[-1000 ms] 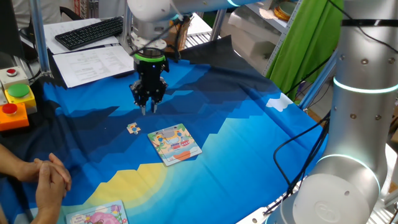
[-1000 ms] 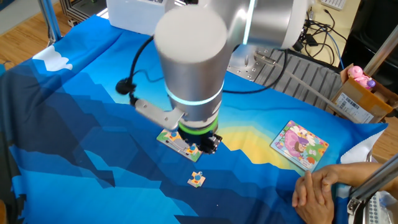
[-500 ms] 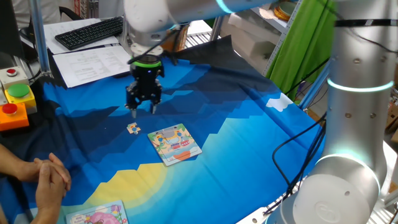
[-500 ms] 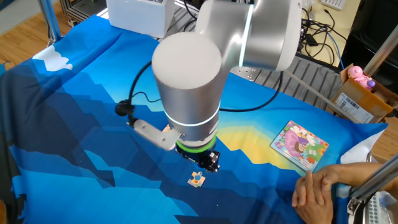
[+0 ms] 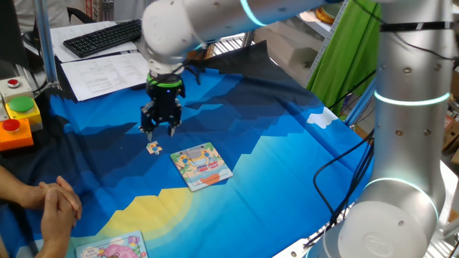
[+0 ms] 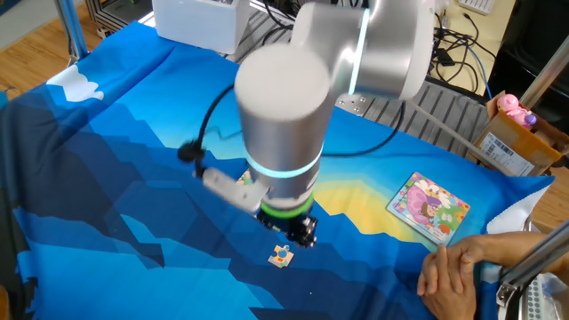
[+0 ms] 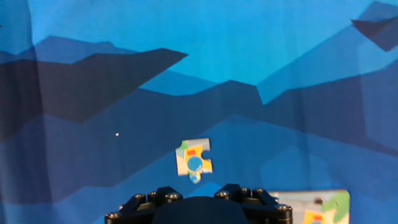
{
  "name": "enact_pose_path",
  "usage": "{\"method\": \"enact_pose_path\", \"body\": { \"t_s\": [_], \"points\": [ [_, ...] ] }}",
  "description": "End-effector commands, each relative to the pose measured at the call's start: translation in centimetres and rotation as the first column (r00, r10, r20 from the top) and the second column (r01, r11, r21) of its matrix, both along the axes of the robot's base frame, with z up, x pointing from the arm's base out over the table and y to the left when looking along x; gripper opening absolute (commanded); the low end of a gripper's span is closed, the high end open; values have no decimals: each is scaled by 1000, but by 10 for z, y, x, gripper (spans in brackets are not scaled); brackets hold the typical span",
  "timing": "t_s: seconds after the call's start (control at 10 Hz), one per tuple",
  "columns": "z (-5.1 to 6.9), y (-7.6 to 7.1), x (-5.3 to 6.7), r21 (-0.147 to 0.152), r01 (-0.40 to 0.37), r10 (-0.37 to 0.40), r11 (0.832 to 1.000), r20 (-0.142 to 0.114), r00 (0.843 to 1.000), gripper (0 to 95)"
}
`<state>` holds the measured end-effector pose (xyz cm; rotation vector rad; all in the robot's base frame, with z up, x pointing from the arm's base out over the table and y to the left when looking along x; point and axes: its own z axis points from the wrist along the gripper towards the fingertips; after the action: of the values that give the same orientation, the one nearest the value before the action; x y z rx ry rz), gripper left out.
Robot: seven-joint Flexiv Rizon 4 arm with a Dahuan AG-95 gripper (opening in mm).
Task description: Assemble one piece of a puzzle
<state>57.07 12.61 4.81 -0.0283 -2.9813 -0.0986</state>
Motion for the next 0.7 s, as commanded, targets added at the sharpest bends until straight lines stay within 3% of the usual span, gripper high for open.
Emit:
{"method": "enact_pose_path", "body": {
  "t_s": [0.1, 0.7],
  "points": [
    [-4, 0, -1, 0, 0, 0, 1000, 14, 1000, 570],
    [-28, 4, 4, -8, -16, 16, 1000, 30, 999, 570]
  ]
}}
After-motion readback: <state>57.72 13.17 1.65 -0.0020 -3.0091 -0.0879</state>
